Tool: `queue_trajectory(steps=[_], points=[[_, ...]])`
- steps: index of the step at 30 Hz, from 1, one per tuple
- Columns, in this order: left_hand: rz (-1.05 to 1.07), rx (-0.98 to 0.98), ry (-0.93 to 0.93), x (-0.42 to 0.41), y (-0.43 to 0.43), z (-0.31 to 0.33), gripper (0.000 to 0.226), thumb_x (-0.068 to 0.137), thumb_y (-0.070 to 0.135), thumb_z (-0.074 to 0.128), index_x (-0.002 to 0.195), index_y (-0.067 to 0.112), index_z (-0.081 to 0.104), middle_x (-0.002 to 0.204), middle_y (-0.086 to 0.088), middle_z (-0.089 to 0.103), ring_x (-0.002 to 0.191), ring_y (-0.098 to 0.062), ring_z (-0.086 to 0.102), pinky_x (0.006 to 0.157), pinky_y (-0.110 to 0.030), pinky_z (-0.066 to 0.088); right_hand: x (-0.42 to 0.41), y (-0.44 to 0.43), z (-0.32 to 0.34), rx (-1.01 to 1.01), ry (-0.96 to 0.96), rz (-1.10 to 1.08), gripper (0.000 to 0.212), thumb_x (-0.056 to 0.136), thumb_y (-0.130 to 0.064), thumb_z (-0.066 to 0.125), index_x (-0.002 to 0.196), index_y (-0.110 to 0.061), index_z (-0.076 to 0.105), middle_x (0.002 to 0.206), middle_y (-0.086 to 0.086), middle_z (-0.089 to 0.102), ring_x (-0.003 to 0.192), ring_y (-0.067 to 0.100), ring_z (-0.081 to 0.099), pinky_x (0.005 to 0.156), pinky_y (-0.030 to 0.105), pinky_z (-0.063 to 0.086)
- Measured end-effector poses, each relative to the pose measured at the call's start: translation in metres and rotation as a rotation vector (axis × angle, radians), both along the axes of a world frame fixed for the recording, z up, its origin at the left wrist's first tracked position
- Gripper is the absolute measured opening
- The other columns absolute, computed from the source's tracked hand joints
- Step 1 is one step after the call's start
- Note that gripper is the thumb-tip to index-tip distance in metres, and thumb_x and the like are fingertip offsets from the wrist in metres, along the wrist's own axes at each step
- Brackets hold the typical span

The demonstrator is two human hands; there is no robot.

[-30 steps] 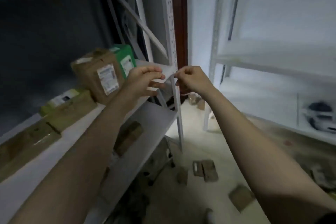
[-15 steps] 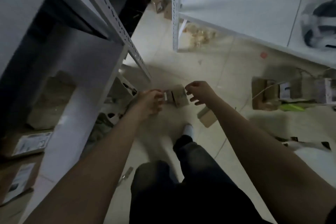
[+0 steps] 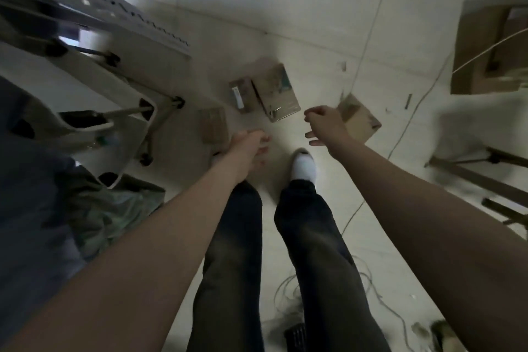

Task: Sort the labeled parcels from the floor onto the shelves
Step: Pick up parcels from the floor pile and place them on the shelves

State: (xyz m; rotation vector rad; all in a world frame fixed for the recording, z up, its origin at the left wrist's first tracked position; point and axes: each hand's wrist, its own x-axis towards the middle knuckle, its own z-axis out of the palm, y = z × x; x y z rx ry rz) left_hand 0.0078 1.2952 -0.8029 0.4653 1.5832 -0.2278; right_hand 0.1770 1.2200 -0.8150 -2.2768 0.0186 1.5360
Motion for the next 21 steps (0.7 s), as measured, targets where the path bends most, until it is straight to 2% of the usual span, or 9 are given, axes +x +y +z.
queue_trajectory(steps=[4,7,9,11,14,15,17,19,21], points=[[-0.054,0.033,0.007,0.030,0.009,-0.118,0.010,0.092,0.013,0.061,0.092,0.023,0.060,0.088,-0.002,0.059,0.081,-0.020,0.054,0.061,-0.032,0.049,0.012,0.022,-0.120,0.006,-0.099,0.060,0.034,0.097,-0.026,0.059,0.129,-0.016,0.064,0.127,0.007,0.068,0.108,0.027,0.066,0.098,0.049,0.057],[-0.106,0.072,0.005,0.051,0.018,-0.194,0.011,0.089,0.012,0.063,0.083,0.020,0.059,0.071,-0.001,0.052,0.065,-0.018,0.046,0.059,-0.029,0.045,0.018,0.037,-0.197,0.057,-0.102,0.068,0.046,0.098,-0.033,0.060,0.140,-0.016,0.055,0.132,0.009,0.066,0.102,0.027,0.068,0.093,0.045,0.058],[-0.108,0.094,0.029,0.064,0.021,-0.234,0.014,0.092,0.013,0.062,0.079,0.018,0.059,0.071,-0.002,0.057,0.062,-0.017,0.052,0.060,-0.030,0.049,0.021,0.043,-0.243,0.078,-0.080,0.067,0.053,0.101,-0.034,0.055,0.150,-0.018,0.044,0.134,0.013,0.066,0.099,0.027,0.066,0.089,0.041,0.053],[-0.109,0.118,0.067,0.073,0.018,-0.259,0.005,0.094,0.011,0.061,0.090,0.014,0.063,0.079,-0.006,0.062,0.062,-0.018,0.056,0.057,-0.028,0.048,0.022,0.042,-0.276,0.098,-0.084,0.079,0.056,0.105,-0.037,0.047,0.157,-0.020,0.036,0.140,0.016,0.063,0.104,0.029,0.063,0.094,0.043,0.050],[-0.107,0.122,0.040,0.071,0.004,-0.272,0.033,0.094,0.012,0.060,0.121,0.019,0.044,0.090,-0.010,0.060,0.065,-0.020,0.056,0.052,-0.024,0.039,0.016,0.027,-0.294,0.127,-0.139,0.093,0.056,0.110,-0.042,0.038,0.162,-0.022,0.030,0.152,0.011,0.054,0.116,0.028,0.059,0.106,0.048,0.049],[-0.079,0.117,0.021,0.067,0.000,-0.273,0.038,0.095,0.015,0.059,0.124,0.024,0.037,0.088,-0.010,0.059,0.060,-0.019,0.053,0.053,-0.025,0.037,0.013,0.021,-0.294,0.126,-0.162,0.069,0.054,0.110,-0.042,0.035,0.161,-0.022,0.032,0.156,0.010,0.050,0.127,0.030,0.056,0.110,0.047,0.047],[-0.040,0.069,-0.015,0.059,-0.006,-0.270,0.027,0.100,0.029,0.055,0.125,0.026,0.045,0.084,-0.009,0.058,0.055,-0.016,0.046,0.055,-0.025,0.035,0.010,0.010,-0.288,0.116,-0.174,-0.032,0.046,0.110,-0.043,0.027,0.145,-0.022,0.049,0.151,0.013,0.051,0.133,0.035,0.052,0.113,0.051,0.045],[-0.007,0.011,-0.040,0.054,-0.012,-0.259,0.036,0.104,0.052,0.044,0.117,0.023,0.062,0.083,-0.004,0.064,0.059,-0.015,0.049,0.060,-0.027,0.040,0.009,-0.001,-0.271,0.092,-0.128,-0.167,0.044,0.109,-0.049,0.022,0.122,-0.025,0.056,0.134,0.014,0.057,0.119,0.036,0.058,0.101,0.056,0.053],[0.028,0.007,-0.061,0.044,-0.020,-0.246,0.052,0.102,0.068,0.029,0.103,0.032,0.066,0.082,0.008,0.072,0.076,-0.014,0.059,0.073,-0.033,0.048,0.010,-0.015,-0.246,0.087,-0.055,-0.310,0.051,0.109,-0.058,0.019,0.120,-0.032,0.062,0.123,0.012,0.063,0.110,0.032,0.062,0.093,0.050,0.057]])
